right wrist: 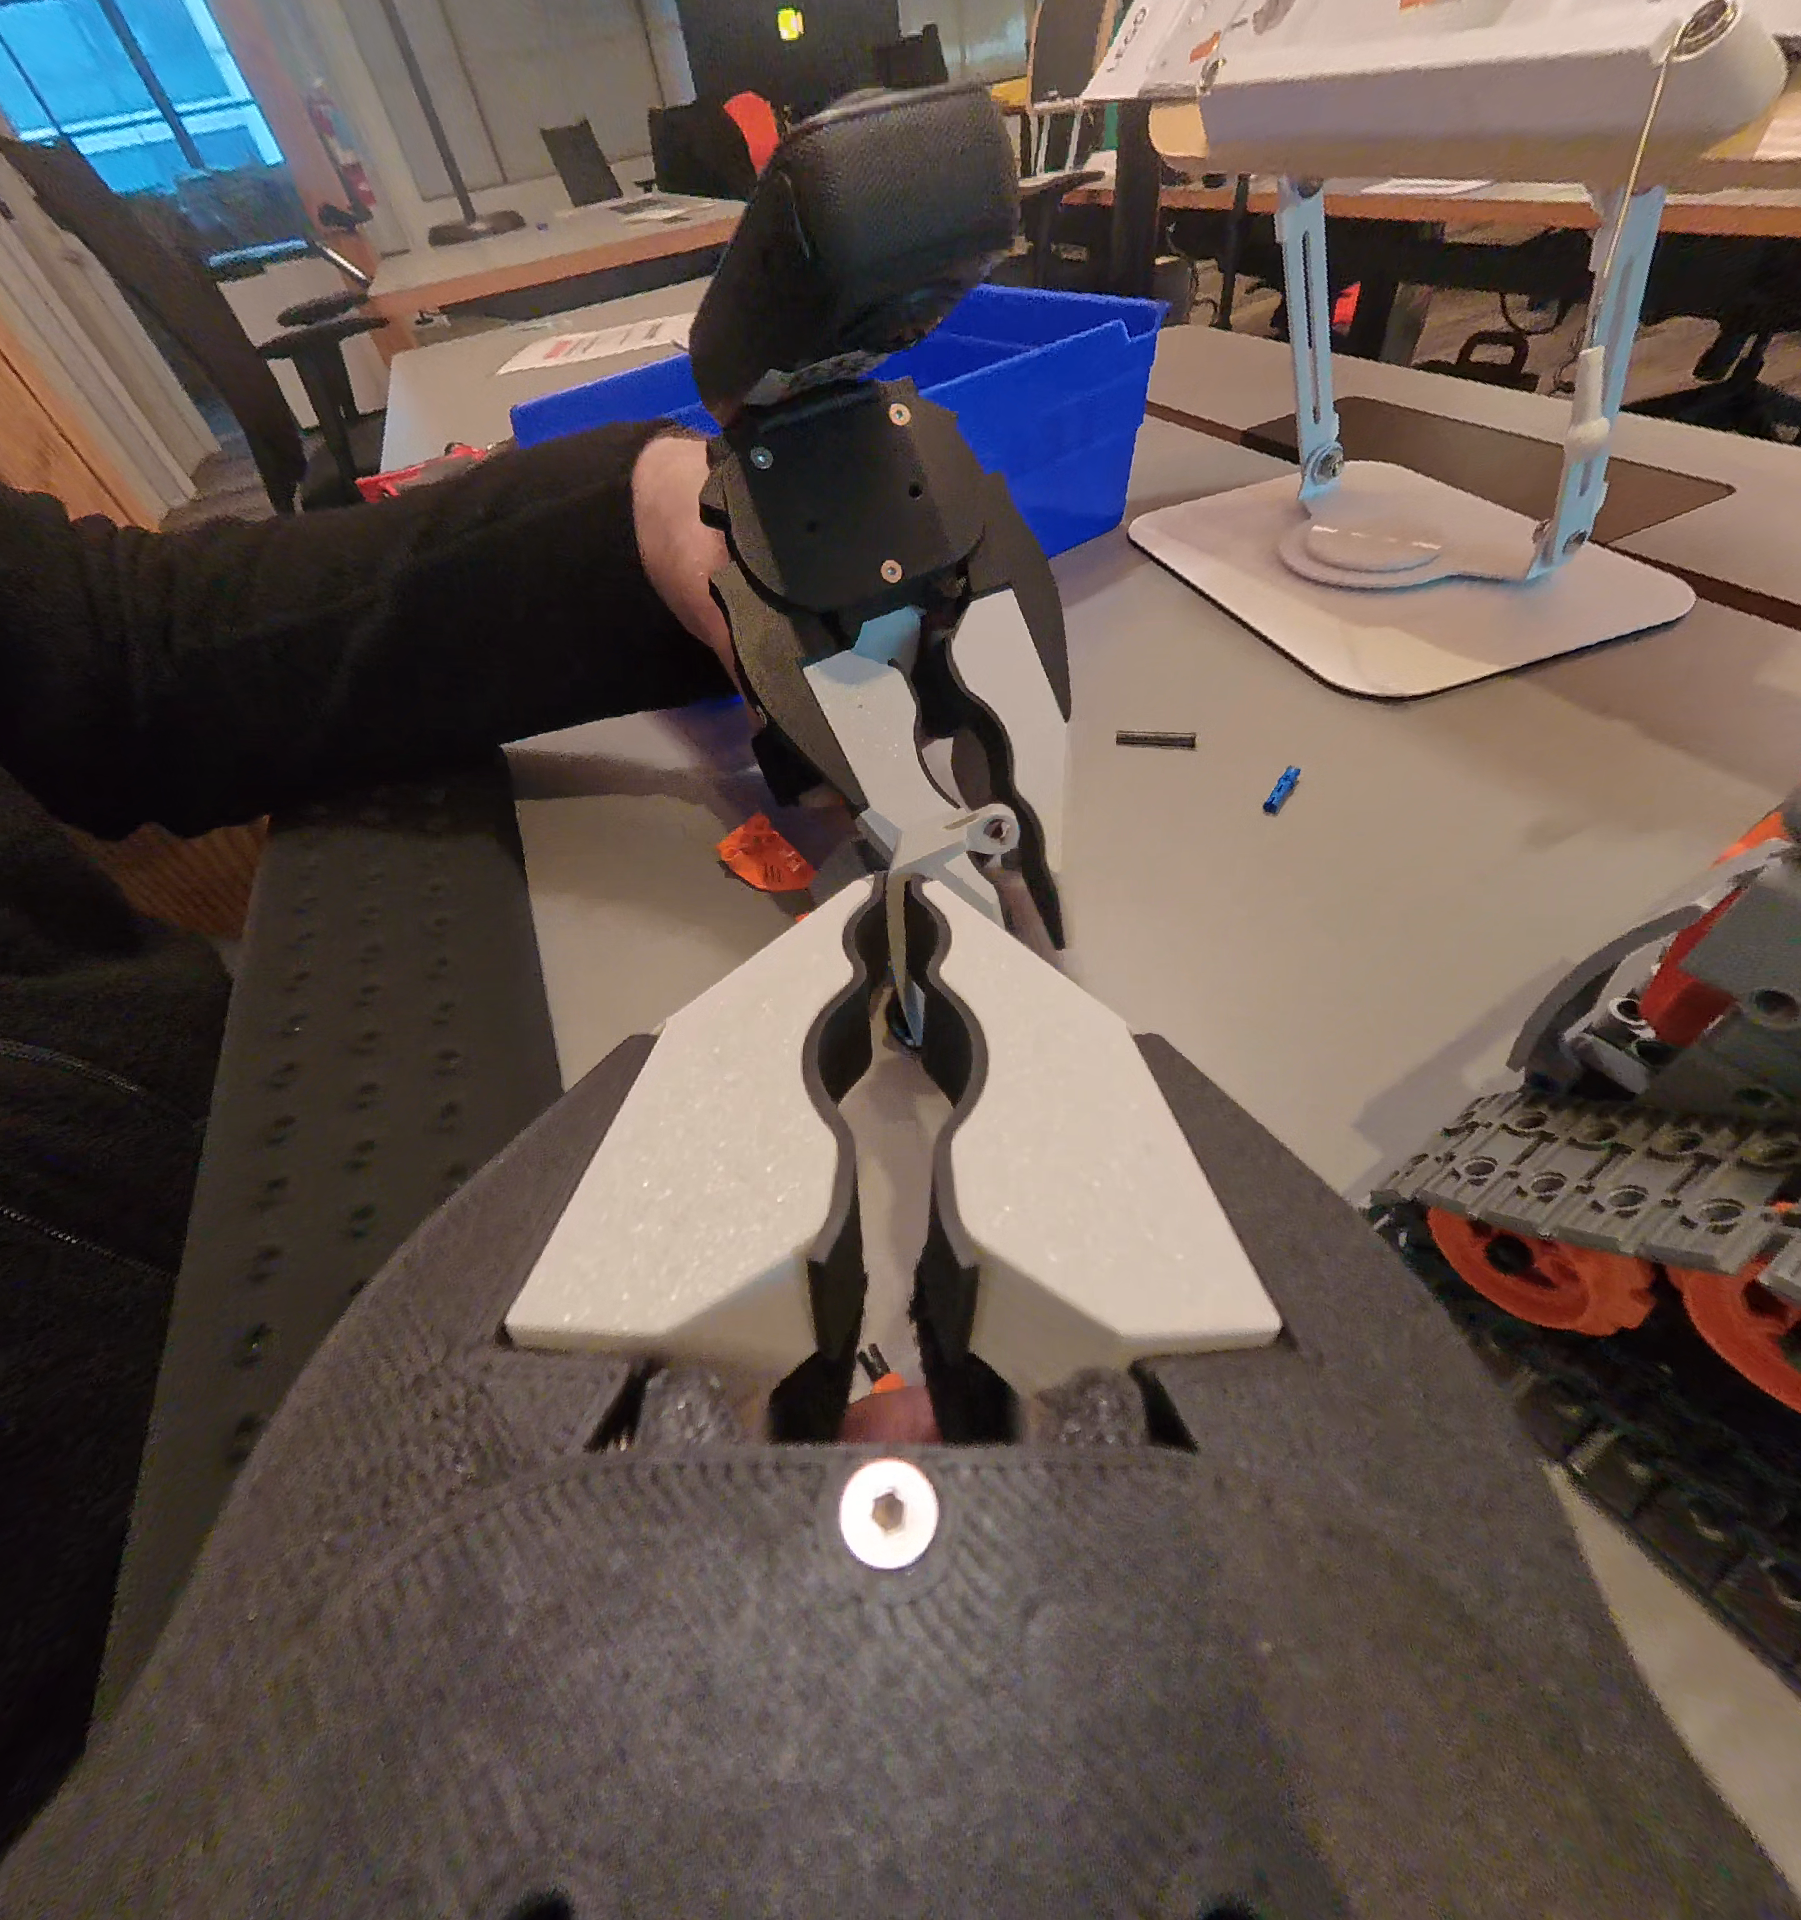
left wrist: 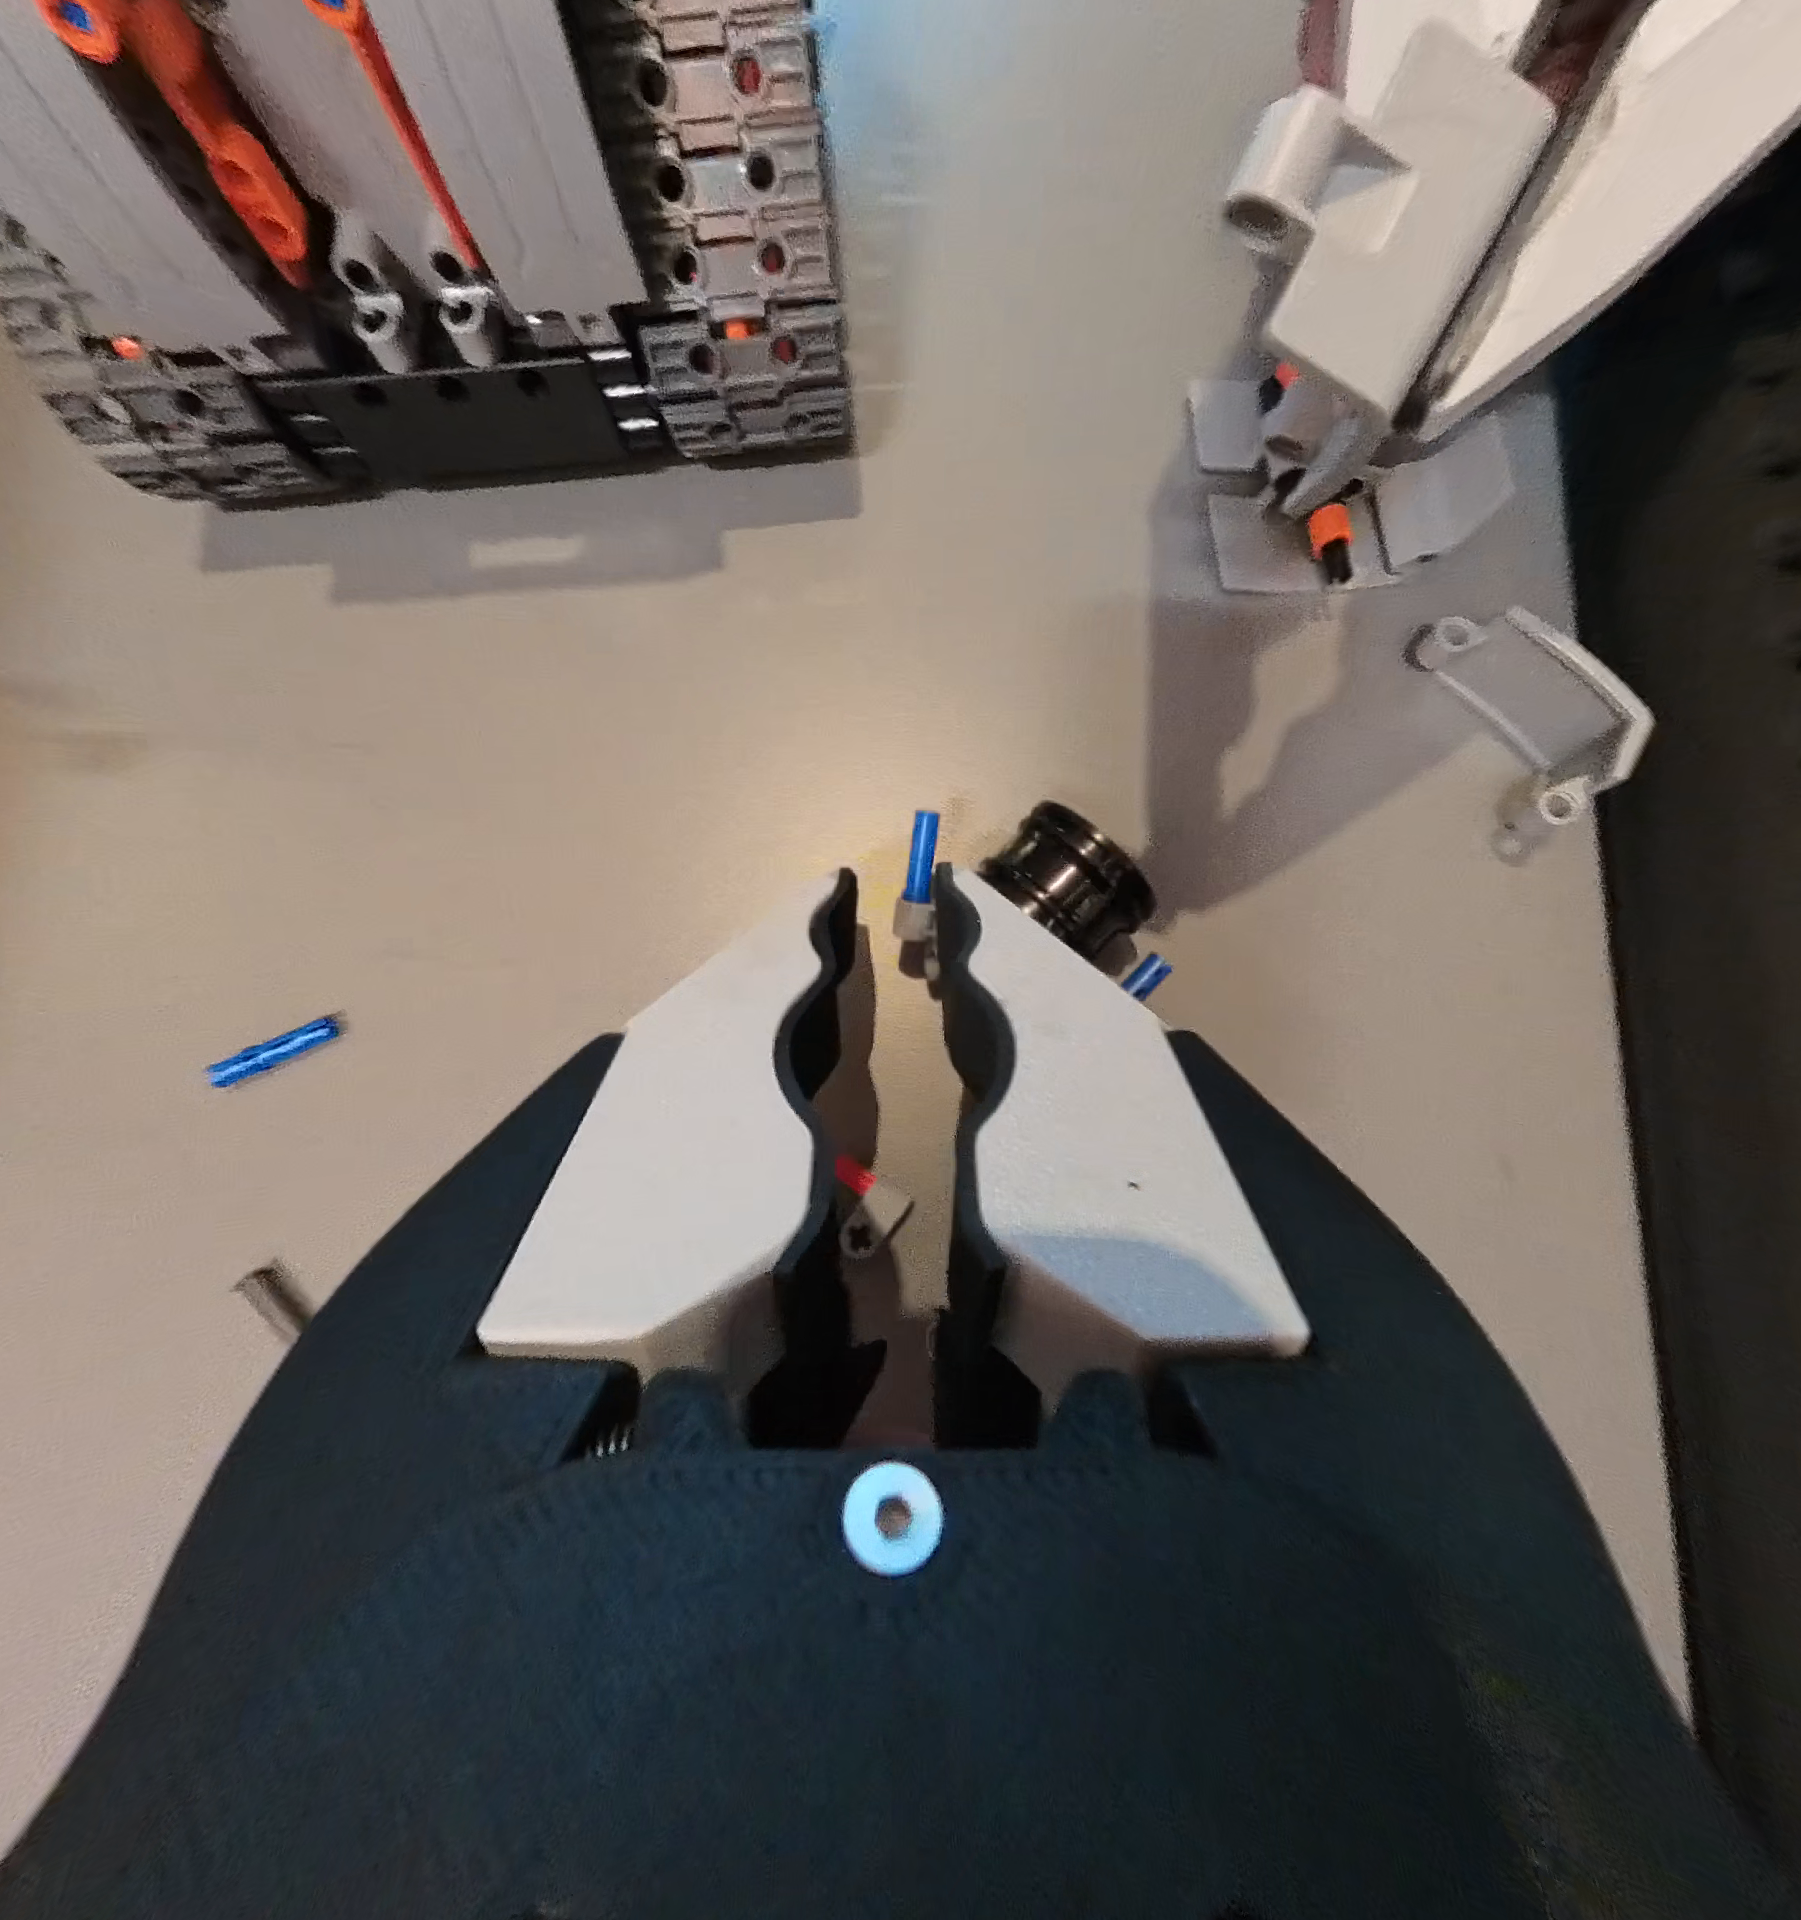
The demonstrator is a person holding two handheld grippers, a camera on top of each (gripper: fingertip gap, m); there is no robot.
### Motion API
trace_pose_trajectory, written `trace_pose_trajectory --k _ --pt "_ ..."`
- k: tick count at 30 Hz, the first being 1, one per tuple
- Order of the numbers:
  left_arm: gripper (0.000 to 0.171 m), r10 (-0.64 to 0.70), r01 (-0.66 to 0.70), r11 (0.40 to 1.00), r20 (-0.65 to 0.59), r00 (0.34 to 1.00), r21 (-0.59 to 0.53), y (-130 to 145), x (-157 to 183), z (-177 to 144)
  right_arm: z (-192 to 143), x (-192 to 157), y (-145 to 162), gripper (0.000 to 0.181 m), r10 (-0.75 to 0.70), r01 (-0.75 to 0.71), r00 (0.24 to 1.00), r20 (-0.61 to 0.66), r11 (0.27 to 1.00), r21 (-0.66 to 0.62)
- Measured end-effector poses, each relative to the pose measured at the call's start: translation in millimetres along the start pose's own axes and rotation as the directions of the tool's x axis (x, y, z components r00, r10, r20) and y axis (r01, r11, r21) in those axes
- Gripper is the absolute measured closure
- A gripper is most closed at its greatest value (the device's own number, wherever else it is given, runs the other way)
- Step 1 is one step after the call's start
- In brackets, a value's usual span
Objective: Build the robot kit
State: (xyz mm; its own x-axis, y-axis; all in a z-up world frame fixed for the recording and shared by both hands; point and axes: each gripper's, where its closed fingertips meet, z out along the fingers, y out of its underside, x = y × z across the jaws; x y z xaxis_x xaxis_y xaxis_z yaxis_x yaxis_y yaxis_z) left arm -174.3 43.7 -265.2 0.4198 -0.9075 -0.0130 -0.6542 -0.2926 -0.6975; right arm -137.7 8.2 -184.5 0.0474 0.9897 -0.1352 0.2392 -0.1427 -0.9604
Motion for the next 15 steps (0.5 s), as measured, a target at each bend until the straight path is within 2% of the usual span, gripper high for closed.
trace_pose_trajectory --k 3,8,13,15 --pt "0.171 0.004 -0.004 1.0 -0.072 0.997 -0.005 5 11 2 -1 2 2 0.181 -0.002 0.002 1.0 0.001 1.0 -0.005" --pt "0.171 0.023 -0.024 0.999 -0.03 0.999 -0.044 11 13 0 -3 2 4 0.181 0.001 -0.001 1.0 0.004 1.0 -0.017" --pt "0.147 -0.019 0.019 0.999 0.0 1.0 0.031 0 22 -27 -4 -1 7 0.181 -0.019 0.019 1.0 0.003 0.999 -0.031" --pt "0.143 -0.013 0.013 0.999 -0.005 1.0 0.035 -2 34 -34 -2 -4 7 0.181 -0.023 0.024 1.0 0.017 0.999 -0.035"
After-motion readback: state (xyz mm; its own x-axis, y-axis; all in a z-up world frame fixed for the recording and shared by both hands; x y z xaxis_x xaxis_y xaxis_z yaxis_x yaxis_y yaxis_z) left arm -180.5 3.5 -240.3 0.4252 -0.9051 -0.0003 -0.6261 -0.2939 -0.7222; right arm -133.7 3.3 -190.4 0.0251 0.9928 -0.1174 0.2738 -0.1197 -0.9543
